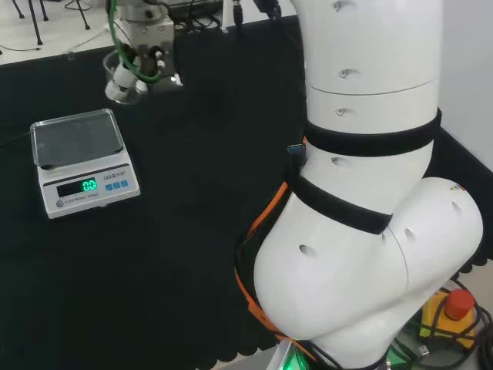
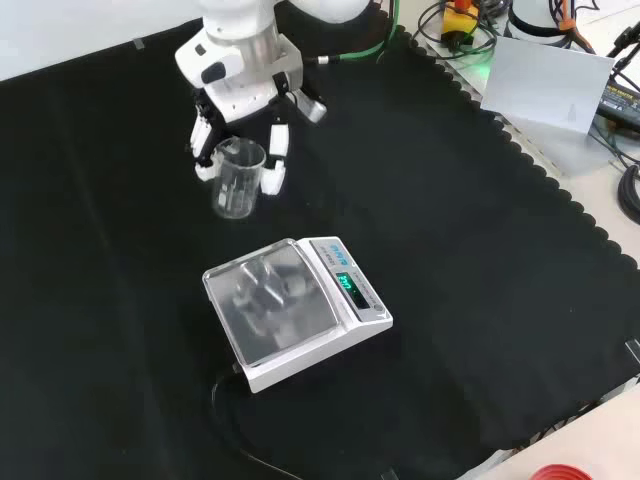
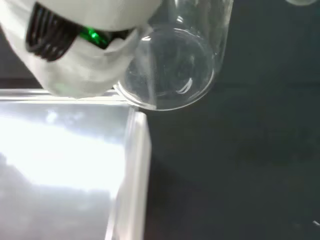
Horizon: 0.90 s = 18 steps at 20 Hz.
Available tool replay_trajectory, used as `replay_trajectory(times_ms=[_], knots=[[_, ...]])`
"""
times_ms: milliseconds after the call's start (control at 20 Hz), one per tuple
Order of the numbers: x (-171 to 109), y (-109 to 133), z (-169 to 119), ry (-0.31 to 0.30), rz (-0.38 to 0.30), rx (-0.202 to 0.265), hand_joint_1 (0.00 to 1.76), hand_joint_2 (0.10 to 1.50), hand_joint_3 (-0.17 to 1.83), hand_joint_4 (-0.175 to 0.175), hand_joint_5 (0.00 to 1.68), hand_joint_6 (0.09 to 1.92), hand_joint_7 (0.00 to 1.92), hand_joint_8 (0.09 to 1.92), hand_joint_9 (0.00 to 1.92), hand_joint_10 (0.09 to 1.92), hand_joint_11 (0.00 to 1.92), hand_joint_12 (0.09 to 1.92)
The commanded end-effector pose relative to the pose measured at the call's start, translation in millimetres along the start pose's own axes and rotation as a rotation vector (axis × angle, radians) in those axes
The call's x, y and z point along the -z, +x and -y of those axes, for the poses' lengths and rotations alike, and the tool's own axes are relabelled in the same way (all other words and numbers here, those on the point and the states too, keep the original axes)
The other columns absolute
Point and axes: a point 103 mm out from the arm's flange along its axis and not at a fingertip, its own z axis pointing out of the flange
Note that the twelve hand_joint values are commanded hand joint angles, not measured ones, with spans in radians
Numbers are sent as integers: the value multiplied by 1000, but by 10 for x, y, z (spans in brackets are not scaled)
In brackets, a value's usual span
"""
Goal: Put the beaker on the electronic balance.
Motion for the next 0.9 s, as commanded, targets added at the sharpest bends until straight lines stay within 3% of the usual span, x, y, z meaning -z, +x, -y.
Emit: replay_trajectory(times_ms=[50, 400, 900], knots=[[-133, 919, -251, 41, 7, 89, 1213, 603, 719, -175, 1312, 624, 1275, 1204, 1566, 559, 1692, 521], [-455, 1379, -326, 93, 24, 153, 1213, 600, 721, -175, 1313, 622, 1277, 1203, 1567, 560, 1697, 521], [-660, 1260, -263, 152, 56, 133, 1213, 598, 723, -175, 1316, 618, 1278, 1202, 1570, 560, 1702, 521]])
